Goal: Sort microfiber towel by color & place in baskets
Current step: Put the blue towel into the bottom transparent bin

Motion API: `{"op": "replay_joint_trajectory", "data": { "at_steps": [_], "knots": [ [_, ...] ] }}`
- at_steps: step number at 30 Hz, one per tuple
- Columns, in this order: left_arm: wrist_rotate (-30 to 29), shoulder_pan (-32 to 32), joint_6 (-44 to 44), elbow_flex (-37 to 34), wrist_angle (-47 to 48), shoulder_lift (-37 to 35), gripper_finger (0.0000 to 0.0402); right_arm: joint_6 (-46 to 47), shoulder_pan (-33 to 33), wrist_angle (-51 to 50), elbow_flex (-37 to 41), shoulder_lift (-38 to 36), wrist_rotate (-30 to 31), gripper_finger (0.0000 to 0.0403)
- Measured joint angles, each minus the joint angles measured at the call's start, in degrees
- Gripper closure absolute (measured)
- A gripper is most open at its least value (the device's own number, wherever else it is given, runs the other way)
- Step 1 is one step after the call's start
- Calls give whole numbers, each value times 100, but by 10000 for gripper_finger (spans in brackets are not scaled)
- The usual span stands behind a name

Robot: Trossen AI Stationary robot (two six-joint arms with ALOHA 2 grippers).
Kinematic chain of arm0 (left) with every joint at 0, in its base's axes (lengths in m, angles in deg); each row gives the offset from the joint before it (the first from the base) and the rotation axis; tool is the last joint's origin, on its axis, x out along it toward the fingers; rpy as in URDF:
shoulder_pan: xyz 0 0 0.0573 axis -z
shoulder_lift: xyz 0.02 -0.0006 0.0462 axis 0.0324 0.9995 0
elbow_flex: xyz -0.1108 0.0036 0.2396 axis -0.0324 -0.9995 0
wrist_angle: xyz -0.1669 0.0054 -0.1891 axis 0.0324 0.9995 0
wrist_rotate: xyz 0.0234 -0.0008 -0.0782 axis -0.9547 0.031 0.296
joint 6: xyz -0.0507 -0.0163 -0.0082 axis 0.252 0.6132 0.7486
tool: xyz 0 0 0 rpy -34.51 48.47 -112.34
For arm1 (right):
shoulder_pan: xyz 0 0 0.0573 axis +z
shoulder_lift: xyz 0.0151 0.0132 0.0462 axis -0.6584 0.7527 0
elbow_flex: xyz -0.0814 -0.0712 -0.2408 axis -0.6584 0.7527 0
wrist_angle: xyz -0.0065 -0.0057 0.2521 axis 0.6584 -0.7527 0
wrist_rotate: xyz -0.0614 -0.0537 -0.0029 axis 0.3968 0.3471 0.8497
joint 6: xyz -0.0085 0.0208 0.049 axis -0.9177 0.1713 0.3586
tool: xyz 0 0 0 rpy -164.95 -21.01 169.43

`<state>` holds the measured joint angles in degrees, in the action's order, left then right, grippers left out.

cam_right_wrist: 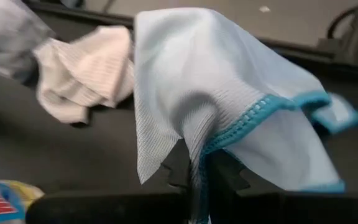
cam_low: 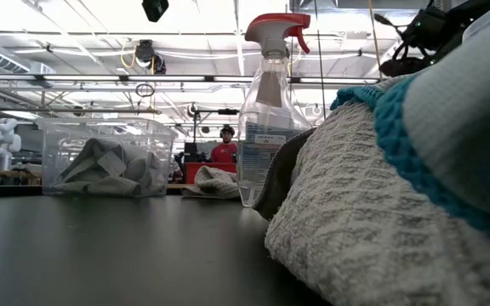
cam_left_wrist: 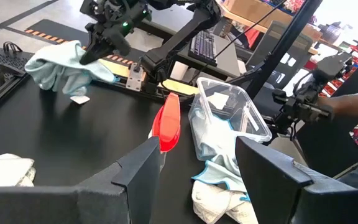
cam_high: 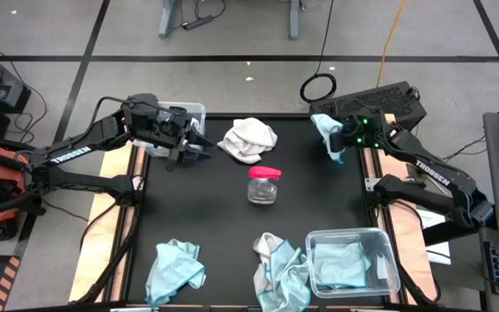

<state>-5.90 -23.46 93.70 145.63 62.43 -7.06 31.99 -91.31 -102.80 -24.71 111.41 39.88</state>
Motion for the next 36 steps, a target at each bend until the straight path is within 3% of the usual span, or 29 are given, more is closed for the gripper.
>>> {"op": "replay_joint_trajectory", "data": {
  "at_steps": [20,36],
  "knots": [
    [0,0,7,0,4,2,188,419,15,1445,-93,-618,-821,387],
    [0,0,2,0,4,0,188,-236,302,1595,-1339,-650,-969,387]
  ]
}}
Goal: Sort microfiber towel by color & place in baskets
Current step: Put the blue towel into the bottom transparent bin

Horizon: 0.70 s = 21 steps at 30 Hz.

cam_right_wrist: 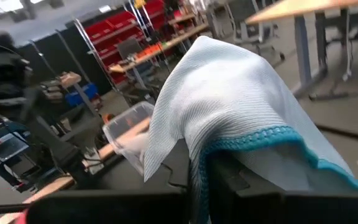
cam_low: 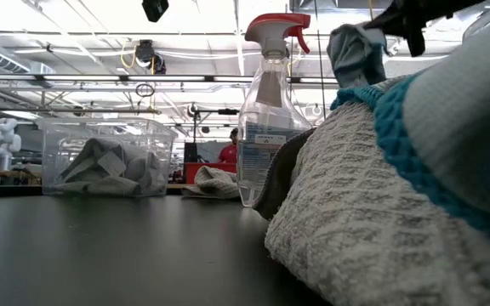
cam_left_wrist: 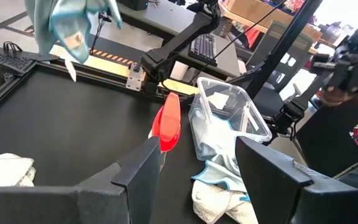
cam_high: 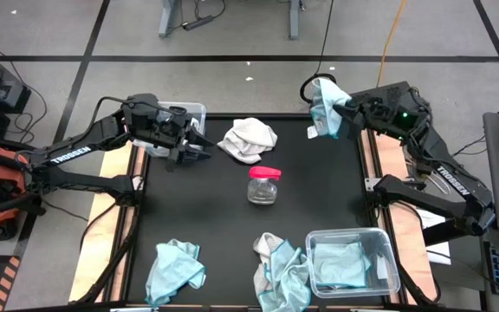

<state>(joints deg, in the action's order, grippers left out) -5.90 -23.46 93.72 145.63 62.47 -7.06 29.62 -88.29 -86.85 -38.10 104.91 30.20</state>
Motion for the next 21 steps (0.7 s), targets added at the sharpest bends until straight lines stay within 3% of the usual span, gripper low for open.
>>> {"op": "replay_joint_trajectory", "data": {
  "at_steps": [12,21],
  "knots": [
    [0,0,-22,0,0,2,188,-186,332,-13,-891,7,-473,387],
    [0,0,-39,0,-1,1,188,-250,558,-12,-1323,11,-1309,387]
  ]
}}
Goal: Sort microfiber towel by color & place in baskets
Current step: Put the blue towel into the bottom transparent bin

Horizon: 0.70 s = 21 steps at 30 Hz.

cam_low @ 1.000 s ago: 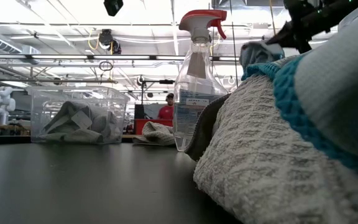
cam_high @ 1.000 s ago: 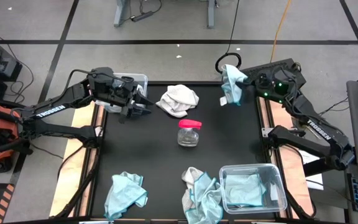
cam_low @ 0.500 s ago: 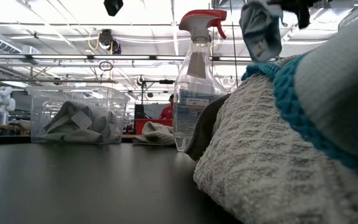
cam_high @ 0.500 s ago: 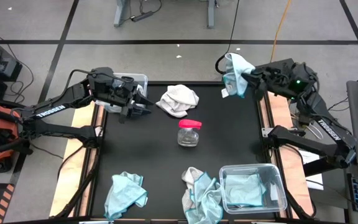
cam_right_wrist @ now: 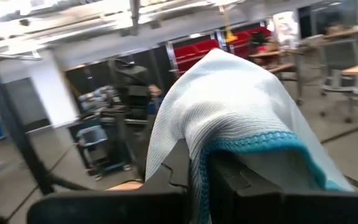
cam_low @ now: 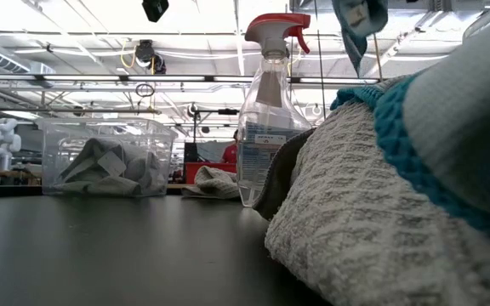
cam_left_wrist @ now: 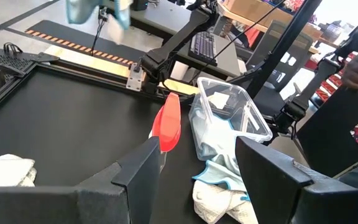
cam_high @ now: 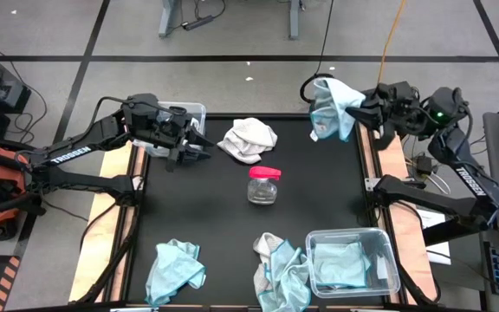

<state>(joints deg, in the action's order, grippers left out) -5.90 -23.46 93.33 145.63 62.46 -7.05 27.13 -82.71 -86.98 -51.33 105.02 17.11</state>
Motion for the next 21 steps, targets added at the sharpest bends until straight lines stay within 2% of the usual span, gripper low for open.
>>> {"op": "replay_joint_trajectory", "data": {
  "at_steps": [21],
  "knots": [
    [-1,0,2,0,1,0,188,554,430,-130,-260,-15,-1434,387]
  ]
}}
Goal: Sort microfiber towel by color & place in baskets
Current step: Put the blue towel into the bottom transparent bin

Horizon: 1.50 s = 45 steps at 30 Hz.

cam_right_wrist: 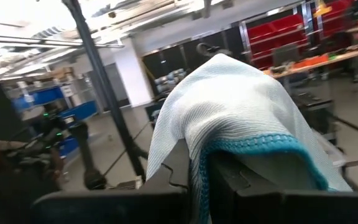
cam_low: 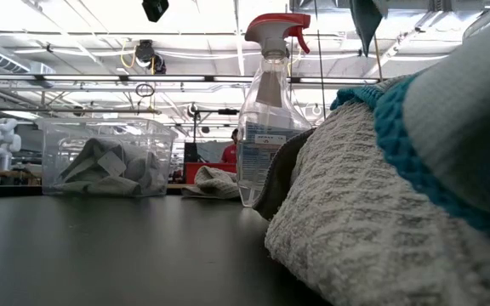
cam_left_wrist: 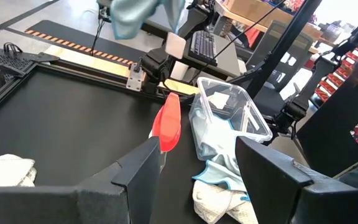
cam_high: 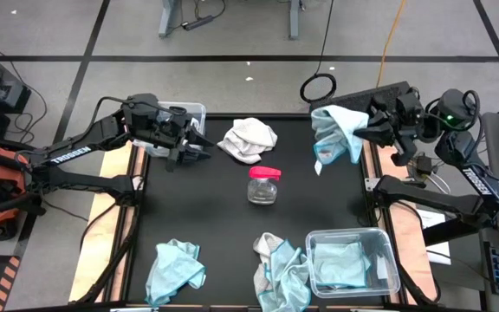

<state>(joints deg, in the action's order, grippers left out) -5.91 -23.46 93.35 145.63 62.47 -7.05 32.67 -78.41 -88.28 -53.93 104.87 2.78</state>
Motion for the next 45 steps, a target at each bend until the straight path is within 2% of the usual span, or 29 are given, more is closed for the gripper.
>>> {"op": "replay_joint_trajectory", "data": {
  "at_steps": [13,28,45],
  "knots": [
    [-53,0,28,0,0,-1,188,629,420,-50,0,0,-550,387],
    [-128,-2,35,0,8,30,188,997,1187,-1260,0,0,-508,387],
    [-259,-1,28,2,-3,222,188,1832,1995,-2091,2,0,-392,387]
  ]
}}
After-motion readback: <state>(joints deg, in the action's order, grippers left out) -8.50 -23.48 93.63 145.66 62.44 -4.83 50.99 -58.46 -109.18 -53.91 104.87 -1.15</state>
